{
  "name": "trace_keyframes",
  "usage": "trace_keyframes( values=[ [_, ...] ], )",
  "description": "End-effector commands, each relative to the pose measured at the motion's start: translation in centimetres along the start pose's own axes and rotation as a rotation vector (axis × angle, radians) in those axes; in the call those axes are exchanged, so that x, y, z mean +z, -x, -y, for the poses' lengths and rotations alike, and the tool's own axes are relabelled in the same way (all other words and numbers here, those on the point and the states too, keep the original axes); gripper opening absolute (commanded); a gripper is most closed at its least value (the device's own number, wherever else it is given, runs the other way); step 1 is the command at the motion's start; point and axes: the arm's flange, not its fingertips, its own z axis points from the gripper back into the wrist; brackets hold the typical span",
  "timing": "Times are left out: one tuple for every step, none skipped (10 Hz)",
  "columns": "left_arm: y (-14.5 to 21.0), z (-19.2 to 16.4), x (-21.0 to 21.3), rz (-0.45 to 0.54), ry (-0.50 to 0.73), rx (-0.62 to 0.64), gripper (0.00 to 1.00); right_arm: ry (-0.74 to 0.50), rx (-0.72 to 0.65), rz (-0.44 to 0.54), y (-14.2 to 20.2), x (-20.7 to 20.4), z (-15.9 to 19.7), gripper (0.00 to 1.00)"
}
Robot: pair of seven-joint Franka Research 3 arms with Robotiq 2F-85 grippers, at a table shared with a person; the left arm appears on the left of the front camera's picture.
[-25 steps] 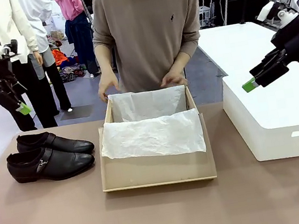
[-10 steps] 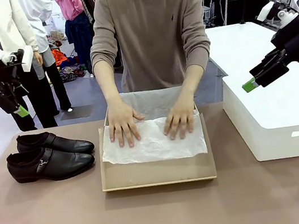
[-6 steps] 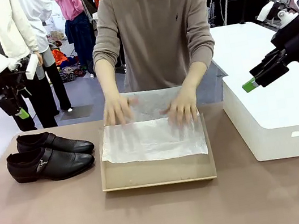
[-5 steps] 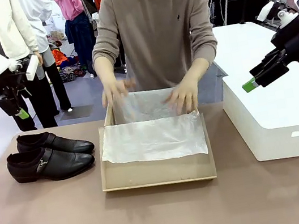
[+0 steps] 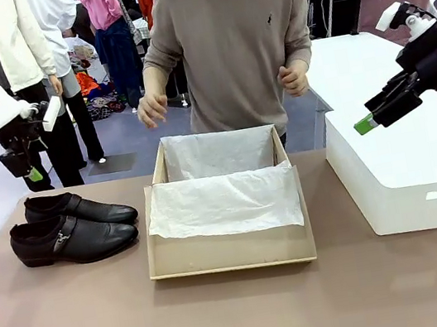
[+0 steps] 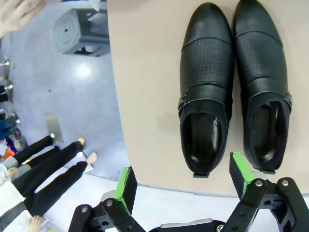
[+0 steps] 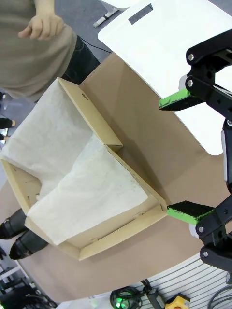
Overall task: Pack the shoes into the box.
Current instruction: Place one shoe of the Shoes into the Shoes Box.
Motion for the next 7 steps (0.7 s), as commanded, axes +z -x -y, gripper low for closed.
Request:
trace_keyframes(
  values=[
    [0.47,-0.56,-0.86,-0.003,0.049,-0.025,1.0,-0.013,0.022,0.019,0.03,-0.12,0.36,1.0],
    [0.3,-0.73,-0.64,0.008,0.085,-0.031,1.0,-0.013,0.022,0.019,0.03,-0.12,0.36,1.0],
    [0.07,0.0,-0.87,-0.003,0.017,-0.001,1.0,-0.013,0.022,0.019,0.03,-0.12,0.36,1.0],
    [0.07,0.0,-0.87,-0.003,0.017,-0.001,1.0,-0.013,0.022,0.019,0.03,-0.12,0.36,1.0],
    [0.07,0.0,-0.87,-0.003,0.017,-0.001,1.0,-0.013,0.022,0.019,0.03,-0.12,0.36,1.0],
    [0.07,0.0,-0.87,-0.003,0.017,-0.001,1.0,-0.013,0.022,0.019,0.03,-0.12,0.36,1.0],
    [0.07,0.0,-0.87,-0.003,0.017,-0.001,1.0,-0.013,0.022,0.019,0.03,-0.12,0.36,1.0]
  ],
)
